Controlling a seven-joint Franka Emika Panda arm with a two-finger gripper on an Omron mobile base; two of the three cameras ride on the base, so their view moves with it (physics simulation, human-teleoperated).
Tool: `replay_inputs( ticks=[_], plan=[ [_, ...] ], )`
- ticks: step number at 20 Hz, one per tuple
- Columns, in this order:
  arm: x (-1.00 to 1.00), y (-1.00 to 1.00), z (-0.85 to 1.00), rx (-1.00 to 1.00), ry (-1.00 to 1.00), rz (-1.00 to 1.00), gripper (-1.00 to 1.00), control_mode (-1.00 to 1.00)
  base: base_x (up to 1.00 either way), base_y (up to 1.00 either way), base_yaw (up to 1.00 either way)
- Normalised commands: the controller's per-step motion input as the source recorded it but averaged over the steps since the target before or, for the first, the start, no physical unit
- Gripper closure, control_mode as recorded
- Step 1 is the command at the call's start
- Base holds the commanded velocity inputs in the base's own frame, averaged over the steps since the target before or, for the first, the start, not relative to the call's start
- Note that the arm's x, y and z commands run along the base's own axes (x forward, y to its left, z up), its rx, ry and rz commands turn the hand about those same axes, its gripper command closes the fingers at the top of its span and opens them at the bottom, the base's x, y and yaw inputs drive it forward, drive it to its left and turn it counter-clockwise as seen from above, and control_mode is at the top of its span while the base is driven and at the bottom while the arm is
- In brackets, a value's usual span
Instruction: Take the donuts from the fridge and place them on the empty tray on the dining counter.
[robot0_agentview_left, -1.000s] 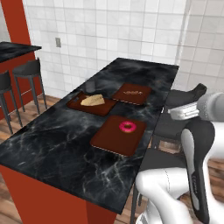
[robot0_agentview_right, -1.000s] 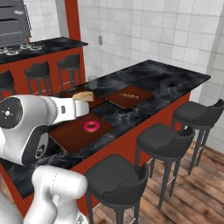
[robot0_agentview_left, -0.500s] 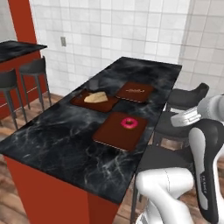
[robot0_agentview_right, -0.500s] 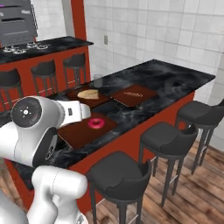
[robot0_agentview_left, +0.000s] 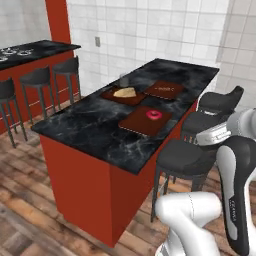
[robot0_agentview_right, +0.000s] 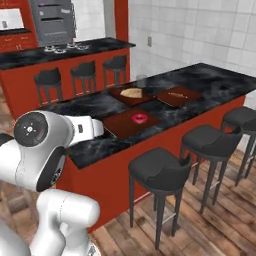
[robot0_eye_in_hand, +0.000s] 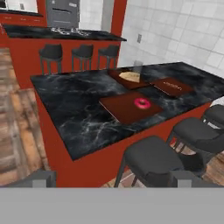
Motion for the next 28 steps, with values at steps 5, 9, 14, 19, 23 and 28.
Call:
replay_inputs(
  ticks=[5,9,14,19,23,28],
  plan=[
    [0.00,0.00,0.00,0.00,0.00,0.00,-1.00,1.00,-0.63,0.85,0.44],
    [0.00,0.00,0.00,0.00,0.00,0.00,-1.00,1.00,-0.20,1.00,0.57],
    [0.00,0.00,0.00,0.00,0.00,0.00,-1.00,1.00,0.00,1.00,0.43],
    [0.00,0.00,0.00,0.00,0.00,0.00,-1.00,1.00,0.78,0.62,0.35],
    [0.00,0.00,0.00,0.00,0.00,0.00,-1.00,1.00,1.00,0.00,0.21],
    [0.00,0.00,0.00,0.00,0.00,0.00,-1.00,1.00,1.00,0.00,0.22]
  ],
)
